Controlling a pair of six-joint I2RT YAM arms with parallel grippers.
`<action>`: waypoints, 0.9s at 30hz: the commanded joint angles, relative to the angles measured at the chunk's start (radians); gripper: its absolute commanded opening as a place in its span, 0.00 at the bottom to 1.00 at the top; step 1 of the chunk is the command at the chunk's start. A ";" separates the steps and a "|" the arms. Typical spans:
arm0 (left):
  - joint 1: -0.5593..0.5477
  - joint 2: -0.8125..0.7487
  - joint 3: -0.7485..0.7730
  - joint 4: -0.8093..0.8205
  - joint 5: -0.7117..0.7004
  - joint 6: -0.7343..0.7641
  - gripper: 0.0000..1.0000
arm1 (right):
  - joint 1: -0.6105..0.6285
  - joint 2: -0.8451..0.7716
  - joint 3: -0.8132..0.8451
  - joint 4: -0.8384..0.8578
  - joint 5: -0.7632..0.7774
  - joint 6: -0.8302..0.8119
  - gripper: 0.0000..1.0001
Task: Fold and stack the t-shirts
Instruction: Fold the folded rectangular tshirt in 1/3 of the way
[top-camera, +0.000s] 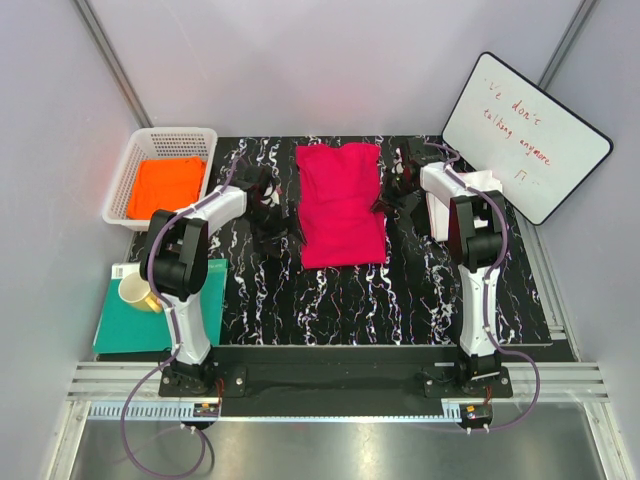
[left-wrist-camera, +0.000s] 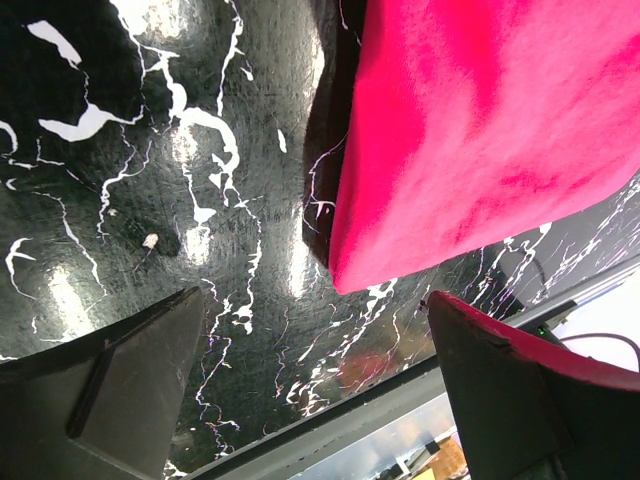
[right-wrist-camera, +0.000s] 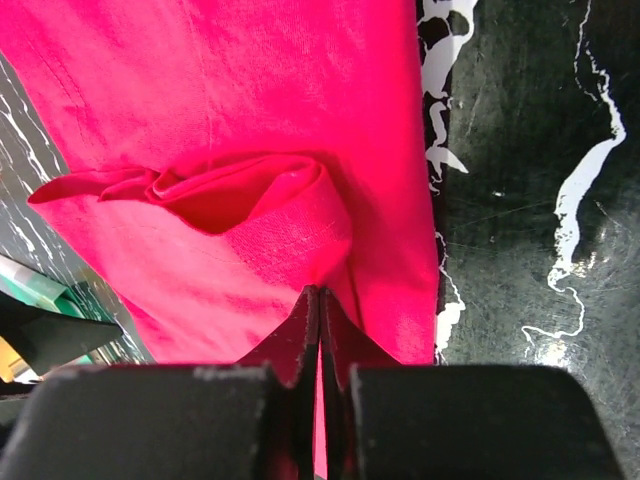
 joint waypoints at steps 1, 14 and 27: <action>0.003 -0.050 0.004 0.018 -0.017 -0.015 0.99 | -0.009 -0.026 0.011 0.001 -0.017 -0.037 0.00; 0.003 -0.044 0.014 0.018 -0.024 -0.026 0.99 | -0.075 -0.092 -0.044 -0.002 0.020 -0.038 0.00; -0.065 -0.021 -0.051 0.177 0.065 -0.110 0.95 | -0.087 -0.265 -0.219 -0.026 -0.009 -0.071 0.71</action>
